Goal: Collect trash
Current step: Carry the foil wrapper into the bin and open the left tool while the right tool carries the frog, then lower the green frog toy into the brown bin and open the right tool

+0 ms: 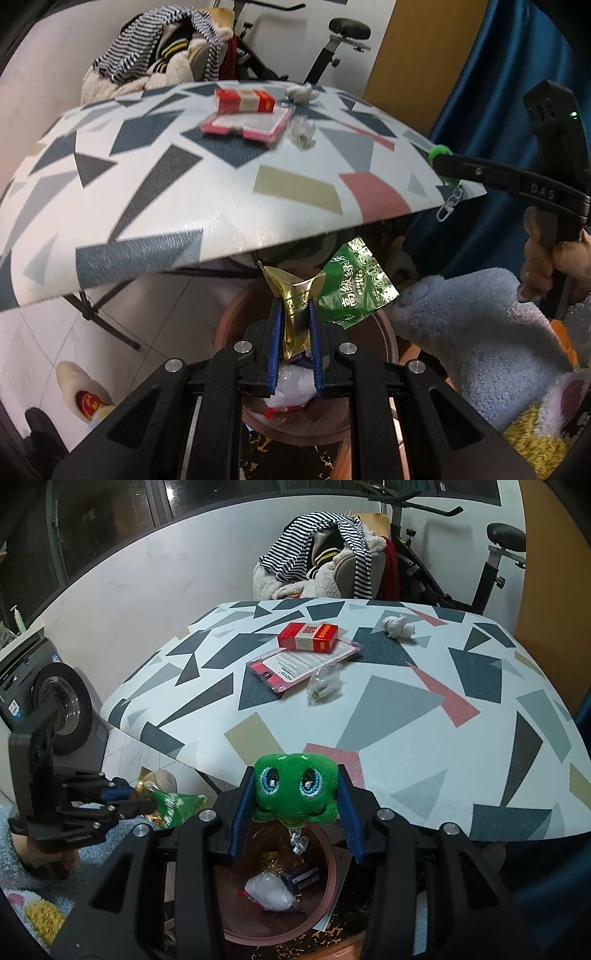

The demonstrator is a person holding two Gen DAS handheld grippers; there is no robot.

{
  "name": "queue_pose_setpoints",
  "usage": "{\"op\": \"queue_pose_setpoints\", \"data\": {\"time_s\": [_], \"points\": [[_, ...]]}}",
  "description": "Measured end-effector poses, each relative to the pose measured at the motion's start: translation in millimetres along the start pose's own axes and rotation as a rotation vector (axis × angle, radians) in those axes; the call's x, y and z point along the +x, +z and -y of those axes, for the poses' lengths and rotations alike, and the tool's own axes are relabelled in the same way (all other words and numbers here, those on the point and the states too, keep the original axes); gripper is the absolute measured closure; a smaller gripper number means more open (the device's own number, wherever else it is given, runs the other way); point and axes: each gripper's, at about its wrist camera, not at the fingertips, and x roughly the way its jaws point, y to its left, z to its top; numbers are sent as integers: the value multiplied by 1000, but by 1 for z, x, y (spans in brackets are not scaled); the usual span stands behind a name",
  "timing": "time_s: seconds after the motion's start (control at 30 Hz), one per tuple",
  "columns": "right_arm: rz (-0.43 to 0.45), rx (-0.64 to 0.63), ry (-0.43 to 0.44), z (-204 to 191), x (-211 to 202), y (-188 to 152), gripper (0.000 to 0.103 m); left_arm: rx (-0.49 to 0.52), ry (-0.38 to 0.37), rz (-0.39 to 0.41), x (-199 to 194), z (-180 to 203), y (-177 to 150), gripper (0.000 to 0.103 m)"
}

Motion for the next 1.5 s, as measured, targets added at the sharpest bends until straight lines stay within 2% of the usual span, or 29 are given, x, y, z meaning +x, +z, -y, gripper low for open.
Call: {"op": "queue_pose_setpoints", "data": {"time_s": [0.07,0.1,0.2,0.3,0.37,0.43,0.53,0.8,1.37,1.47,1.5], "points": [[-5,-1,2,0,2,-1,59,-8,-3,-14,5,-1,-1,88],[-9,-2,3,0,2,-2,59,-16,-5,-21,8,-2,-2,83],[-15,-4,7,-1,5,-3,59,-39,-27,-10,10,-4,0,58],[-24,-9,12,-3,7,-5,59,-57,-30,14,7,-3,3,55],[-33,-13,14,-4,9,-6,59,-62,-15,42,0,-2,8,49],[-43,-18,18,-7,12,-8,59,-67,-1,76,-9,-3,13,39],[-67,-27,30,-12,18,-13,59,-60,32,133,-27,-3,23,31],[-157,-61,70,-32,46,-35,59,-29,106,213,-58,-4,39,26],[-286,-117,92,-54,84,-58,58,-67,171,250,-72,-25,44,26],[-294,-123,71,-55,87,-59,55,-73,181,252,-73,-28,43,26],[-292,-121,63,-55,86,-59,50,-73,185,252,-73,-29,44,26]]}}
